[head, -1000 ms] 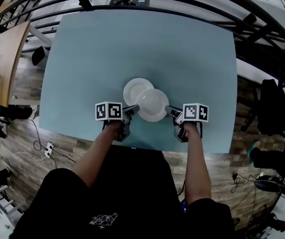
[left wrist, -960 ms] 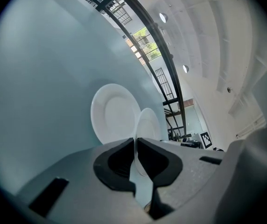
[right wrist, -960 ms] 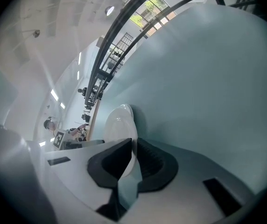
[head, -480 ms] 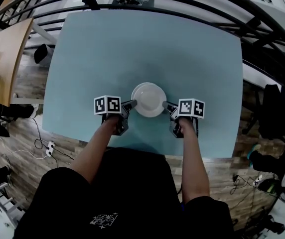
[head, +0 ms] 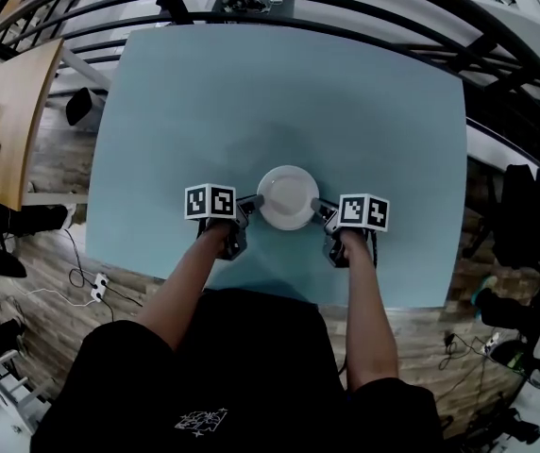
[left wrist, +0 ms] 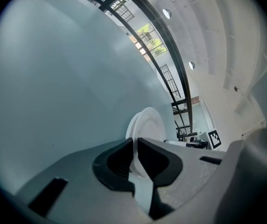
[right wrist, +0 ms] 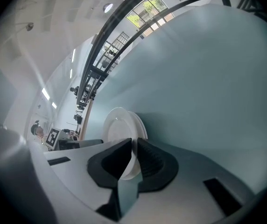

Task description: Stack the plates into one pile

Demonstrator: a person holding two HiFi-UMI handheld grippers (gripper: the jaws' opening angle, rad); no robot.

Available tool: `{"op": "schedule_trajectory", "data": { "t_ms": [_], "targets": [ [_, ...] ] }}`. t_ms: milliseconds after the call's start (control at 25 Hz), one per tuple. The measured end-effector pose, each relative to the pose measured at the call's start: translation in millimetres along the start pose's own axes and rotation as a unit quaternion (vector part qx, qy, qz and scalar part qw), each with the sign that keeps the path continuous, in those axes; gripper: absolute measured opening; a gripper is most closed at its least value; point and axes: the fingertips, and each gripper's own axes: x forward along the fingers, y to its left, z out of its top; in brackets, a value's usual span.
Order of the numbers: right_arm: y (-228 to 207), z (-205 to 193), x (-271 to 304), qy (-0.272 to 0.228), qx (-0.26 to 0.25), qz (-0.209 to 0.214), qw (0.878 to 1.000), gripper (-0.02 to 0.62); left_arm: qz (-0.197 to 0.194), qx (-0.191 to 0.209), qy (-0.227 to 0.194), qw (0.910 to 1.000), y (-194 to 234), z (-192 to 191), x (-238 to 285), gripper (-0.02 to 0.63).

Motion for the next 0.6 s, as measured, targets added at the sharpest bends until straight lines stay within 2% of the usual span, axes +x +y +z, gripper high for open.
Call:
{"op": "schedule_trajectory", "data": {
  "t_ms": [200, 600],
  "targets": [
    [-1.6, -6.4, -0.5, 0.011, 0.010, 0.006, 1.000, 0.035, 0.017, 0.025, 0.025, 0.9992, -1.3, -2.3, -0.8, 0.032],
    [-3.5, -8.0, 1.7, 0.013, 0.020, 0.010, 1.000, 0.035, 0.024, 0.041, 0.051, 0.9975, -1.5, -5.1, 0.4, 0.037]
  ]
}}
